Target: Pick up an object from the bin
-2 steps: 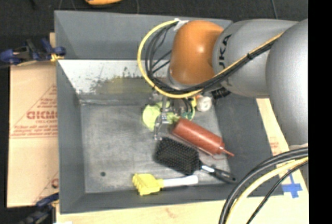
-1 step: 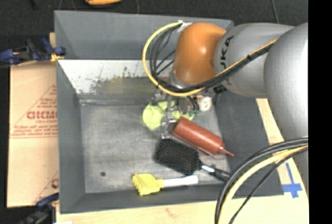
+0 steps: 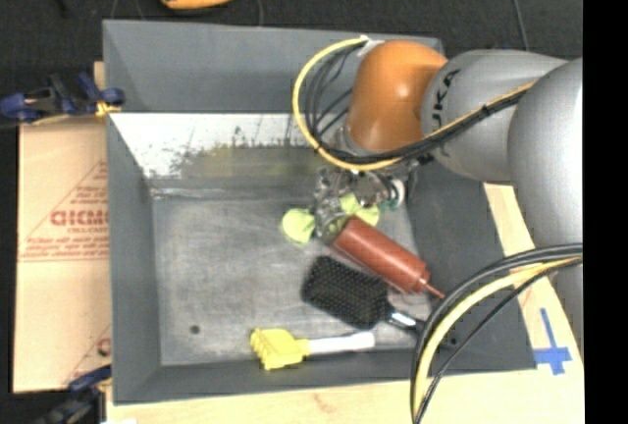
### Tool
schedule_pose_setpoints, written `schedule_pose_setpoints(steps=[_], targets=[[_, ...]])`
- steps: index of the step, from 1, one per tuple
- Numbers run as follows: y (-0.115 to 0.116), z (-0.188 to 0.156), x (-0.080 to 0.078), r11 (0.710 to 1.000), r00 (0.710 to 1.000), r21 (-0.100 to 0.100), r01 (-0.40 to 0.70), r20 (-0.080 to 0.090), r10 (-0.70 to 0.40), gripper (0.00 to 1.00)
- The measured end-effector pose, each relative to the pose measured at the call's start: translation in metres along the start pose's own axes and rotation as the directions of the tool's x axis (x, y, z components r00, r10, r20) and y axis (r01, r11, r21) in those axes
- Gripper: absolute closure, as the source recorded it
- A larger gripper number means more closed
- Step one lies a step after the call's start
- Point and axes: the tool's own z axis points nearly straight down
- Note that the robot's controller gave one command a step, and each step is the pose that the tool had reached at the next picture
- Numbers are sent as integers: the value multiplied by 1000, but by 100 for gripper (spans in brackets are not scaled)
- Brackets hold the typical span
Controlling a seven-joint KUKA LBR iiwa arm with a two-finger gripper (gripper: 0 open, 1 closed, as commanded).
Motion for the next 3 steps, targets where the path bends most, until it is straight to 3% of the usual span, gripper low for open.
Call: schedule_pose_setpoints(steps=[1,2,3], targets=[[0,0,0,1000,1000,0,-1,0,1,100],[-2,-34,16,1000,1000,-4,-19,-11,19,100],[-5,-91,17,999,999,0,-35,-2,35,100]])
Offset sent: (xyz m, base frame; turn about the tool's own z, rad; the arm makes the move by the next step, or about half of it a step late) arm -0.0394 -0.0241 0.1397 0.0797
